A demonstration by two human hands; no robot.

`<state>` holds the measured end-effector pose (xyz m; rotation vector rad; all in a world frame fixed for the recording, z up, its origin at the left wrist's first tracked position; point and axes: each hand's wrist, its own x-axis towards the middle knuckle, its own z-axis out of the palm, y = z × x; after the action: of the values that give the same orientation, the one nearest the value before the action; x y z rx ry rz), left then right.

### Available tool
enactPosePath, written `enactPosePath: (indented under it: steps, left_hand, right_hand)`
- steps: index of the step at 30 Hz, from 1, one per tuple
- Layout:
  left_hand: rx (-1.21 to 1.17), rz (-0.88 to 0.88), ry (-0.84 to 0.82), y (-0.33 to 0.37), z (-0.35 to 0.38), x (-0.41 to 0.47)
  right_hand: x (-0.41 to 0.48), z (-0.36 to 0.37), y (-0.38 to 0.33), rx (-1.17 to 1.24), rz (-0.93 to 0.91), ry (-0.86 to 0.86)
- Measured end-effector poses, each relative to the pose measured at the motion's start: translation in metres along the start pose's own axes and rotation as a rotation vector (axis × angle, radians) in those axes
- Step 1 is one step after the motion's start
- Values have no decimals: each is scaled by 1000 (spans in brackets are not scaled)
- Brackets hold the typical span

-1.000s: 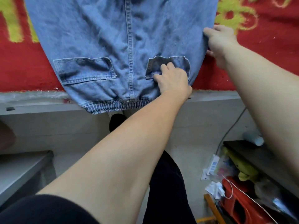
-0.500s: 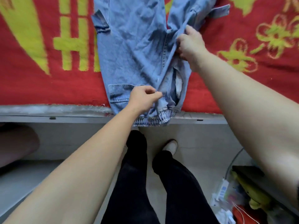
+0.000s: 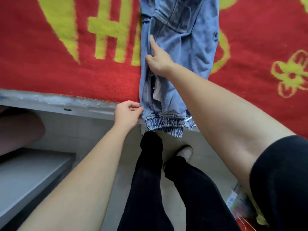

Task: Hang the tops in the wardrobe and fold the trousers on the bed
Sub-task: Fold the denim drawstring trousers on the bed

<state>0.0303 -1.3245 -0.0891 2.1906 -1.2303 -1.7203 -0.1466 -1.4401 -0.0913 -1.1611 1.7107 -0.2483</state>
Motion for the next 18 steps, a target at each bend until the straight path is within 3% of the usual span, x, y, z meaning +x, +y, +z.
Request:
enactPosePath:
  steps: [4, 7, 10, 13, 16, 18]
  left_hand:
    - [126, -16, -29, 9, 5, 10]
    - [334, 11, -72, 28, -1, 5]
    - [479, 59, -52, 54, -8, 2]
    - [425, 120, 76, 96, -11, 8]
    - [393, 286, 222, 149, -6, 26]
    - [401, 425, 223, 184, 3, 45]
  right_hand:
    - [10, -11, 3, 167, 99, -72]
    - [5, -40, 0, 106, 128, -61]
    - [0, -81, -4, 58, 129, 50]
    - [0, -123, -7, 60, 140, 214]
    - [7, -158, -3, 127, 158, 381]
    - [19, -174, 5, 220, 188, 439]
